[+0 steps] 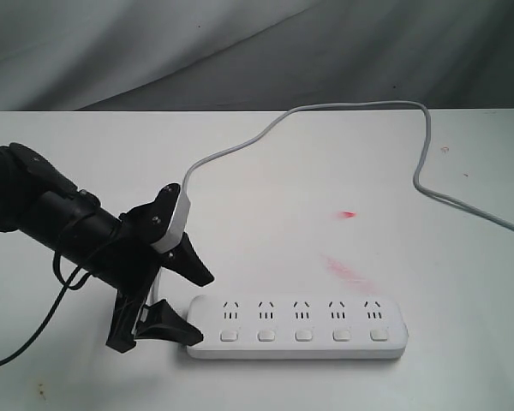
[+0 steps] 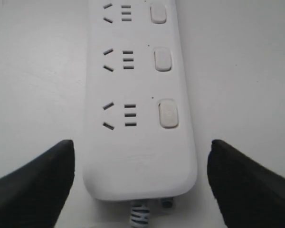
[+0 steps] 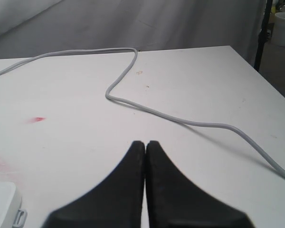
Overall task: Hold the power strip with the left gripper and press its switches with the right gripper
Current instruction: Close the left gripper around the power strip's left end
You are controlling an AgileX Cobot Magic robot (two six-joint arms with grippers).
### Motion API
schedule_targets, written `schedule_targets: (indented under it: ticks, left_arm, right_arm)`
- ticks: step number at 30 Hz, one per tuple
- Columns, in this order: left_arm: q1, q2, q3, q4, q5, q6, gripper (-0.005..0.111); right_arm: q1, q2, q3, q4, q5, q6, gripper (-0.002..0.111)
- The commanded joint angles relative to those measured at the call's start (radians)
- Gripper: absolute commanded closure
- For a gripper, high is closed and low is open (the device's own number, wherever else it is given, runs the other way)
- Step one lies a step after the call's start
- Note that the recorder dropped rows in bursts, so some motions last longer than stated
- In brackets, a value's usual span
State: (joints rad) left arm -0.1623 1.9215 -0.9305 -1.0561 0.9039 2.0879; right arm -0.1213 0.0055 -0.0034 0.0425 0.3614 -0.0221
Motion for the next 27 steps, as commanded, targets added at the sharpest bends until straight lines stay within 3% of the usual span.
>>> schedule_targets:
  ticks: [1,8,15,27]
  left_arm:
    - [-0.005,0.002,-0.006,-0.007,0.047,0.006,0.033]
    - [-0.005,0.002,-0.006,-0.084,0.018,0.006,0.033]
    - [-0.005,0.002,-0.006,-0.085,-0.037,0.006,0.018]
    - [-0.005,0.002,-0.004,-0.024,-0.022,0.006,0.018]
  right_arm:
    - [-0.008,-0.005,0.003,-0.006,-0.013,-0.002,0.108]
    - [-0.008,-0.005,0.003,-0.006,-0.013,-0.002,0.108]
    - [-0.008,-0.005,0.003,-0.006,-0.013,-0.002,0.108]
    - [-0.008,-0.005,0.003,-0.006,-0.013,-0.002,0.108]
